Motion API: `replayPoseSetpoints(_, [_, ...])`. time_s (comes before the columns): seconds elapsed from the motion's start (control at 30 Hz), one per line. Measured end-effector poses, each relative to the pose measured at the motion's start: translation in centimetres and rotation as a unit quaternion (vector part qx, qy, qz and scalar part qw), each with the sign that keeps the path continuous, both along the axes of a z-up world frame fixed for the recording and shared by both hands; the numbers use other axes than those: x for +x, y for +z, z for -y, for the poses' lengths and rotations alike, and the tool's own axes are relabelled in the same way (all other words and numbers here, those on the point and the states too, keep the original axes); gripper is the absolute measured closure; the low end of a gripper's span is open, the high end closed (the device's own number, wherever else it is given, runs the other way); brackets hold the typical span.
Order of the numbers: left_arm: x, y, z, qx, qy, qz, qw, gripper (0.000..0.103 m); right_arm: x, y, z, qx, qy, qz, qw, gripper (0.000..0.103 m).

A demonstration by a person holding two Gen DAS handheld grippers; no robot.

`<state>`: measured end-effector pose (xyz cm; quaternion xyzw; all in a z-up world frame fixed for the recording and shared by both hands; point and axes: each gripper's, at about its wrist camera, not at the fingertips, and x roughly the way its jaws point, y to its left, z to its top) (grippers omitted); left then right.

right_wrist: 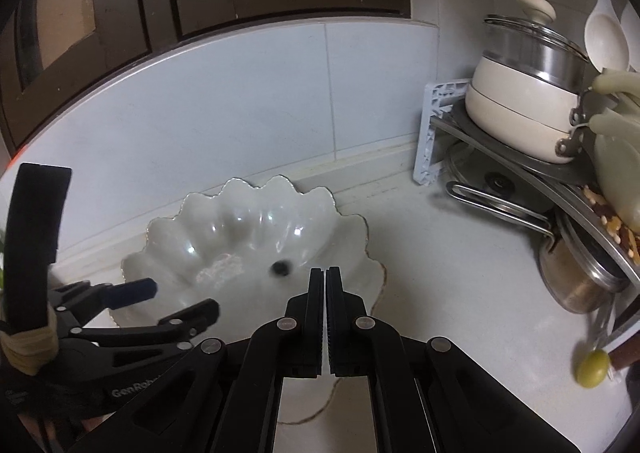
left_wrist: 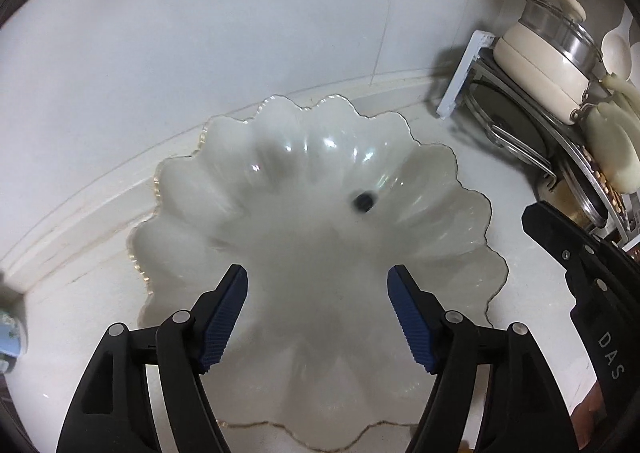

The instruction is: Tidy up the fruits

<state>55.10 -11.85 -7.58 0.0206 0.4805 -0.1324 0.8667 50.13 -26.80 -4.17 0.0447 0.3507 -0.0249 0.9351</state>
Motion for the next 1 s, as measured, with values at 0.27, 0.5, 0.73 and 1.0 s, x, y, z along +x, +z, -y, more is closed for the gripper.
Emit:
replayPoseSetpoints(0.27, [-2.4, 3.0, -0.2, 0.012, 0.010, 0.061, 0.9980, 0.031, -2.2, 0.8, 0.7, 0.002, -0.009, 0.007, 1.000, 0.099])
replayPoseSetpoints(0.5, [-5.4, 5.4, 0.3, 0.010, 0.007, 0.104, 0.9945, 0.031, -5.5, 1.7, 1.7, -0.003, -0.040, 0.029, 0.999, 0.068])
replayPoseSetpoints(0.73, [-9.3, 6.8, 2.0, -0.004, -0.021, 0.134, 0.9908, 0.031, -10.4, 3.0, 3.0, -0.015, -0.072, 0.053, 0.996, 0.057])
replayPoseSetpoints(1.0, [-13.6, 7.8, 4.1, -0.026, -0.058, 0.151, 0.9865, 0.031, -16.0, 4.4, 4.5, -0.022, -0.106, 0.074, 0.991, 0.050])
